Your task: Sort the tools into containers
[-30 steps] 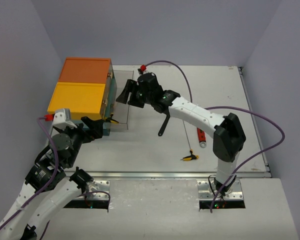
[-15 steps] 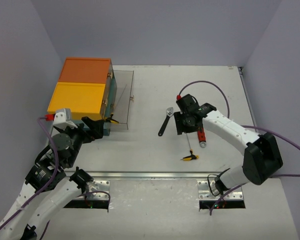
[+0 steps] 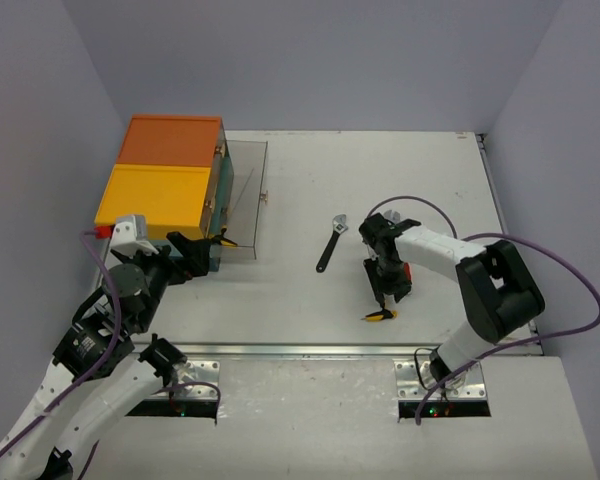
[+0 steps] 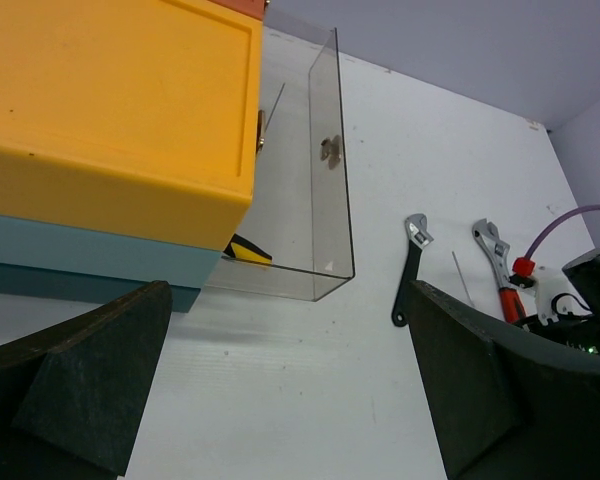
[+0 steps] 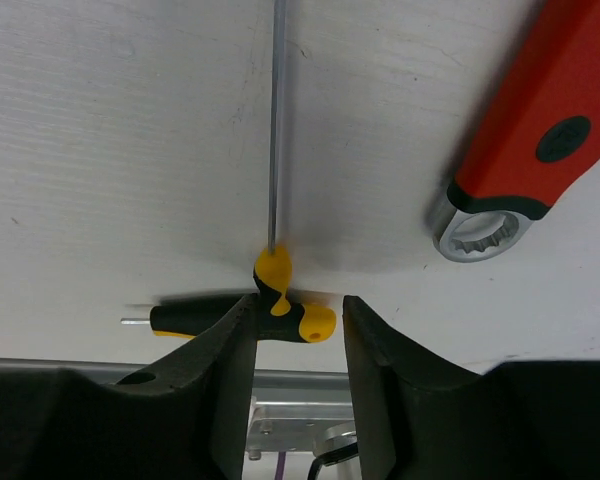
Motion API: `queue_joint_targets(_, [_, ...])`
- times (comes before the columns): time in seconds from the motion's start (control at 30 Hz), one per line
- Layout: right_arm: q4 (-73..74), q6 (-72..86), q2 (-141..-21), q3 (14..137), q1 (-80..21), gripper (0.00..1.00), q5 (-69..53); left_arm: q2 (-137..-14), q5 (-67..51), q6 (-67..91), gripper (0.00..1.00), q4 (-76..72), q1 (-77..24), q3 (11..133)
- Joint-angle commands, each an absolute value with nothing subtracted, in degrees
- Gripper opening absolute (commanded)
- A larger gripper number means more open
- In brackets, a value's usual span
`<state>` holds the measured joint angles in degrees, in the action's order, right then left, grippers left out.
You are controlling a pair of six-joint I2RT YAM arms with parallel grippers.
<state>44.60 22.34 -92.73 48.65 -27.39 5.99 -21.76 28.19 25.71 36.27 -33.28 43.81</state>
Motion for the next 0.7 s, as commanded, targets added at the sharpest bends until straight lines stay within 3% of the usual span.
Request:
queue_joint_targets(0.0, [40.71,20.29,-94.56,47.9,-26.44,0.36,2.82,-22.32,27.51,24.87,1.0,33.67,-33.05,43.68])
queue_joint_targets(0.13, [39.03,20.03,-97.16,47.89,-26.18,0.28,0.79,-22.41,27.43,24.87,1.0,33.66,-33.05,43.68])
queue_joint_targets(0.3, [38.58,21.35,-97.21,48.07,-26.19,0.0,1.4,-22.41,27.51,24.87,1.0,33.66,-33.05,43.68])
queue_joint_targets(0.5, [41.63,25.71,-85.8,55.04,-26.69,0.0,3.57,-22.5,27.6,24.87,1.0,33.75,-33.05,43.76])
queue_joint_targets(0.67, [30.88,28.54,-79.17,60.56,-26.81,0.0,-14.87,-22.76,28.01,25.0,1.0,33.88,-32.98,43.88])
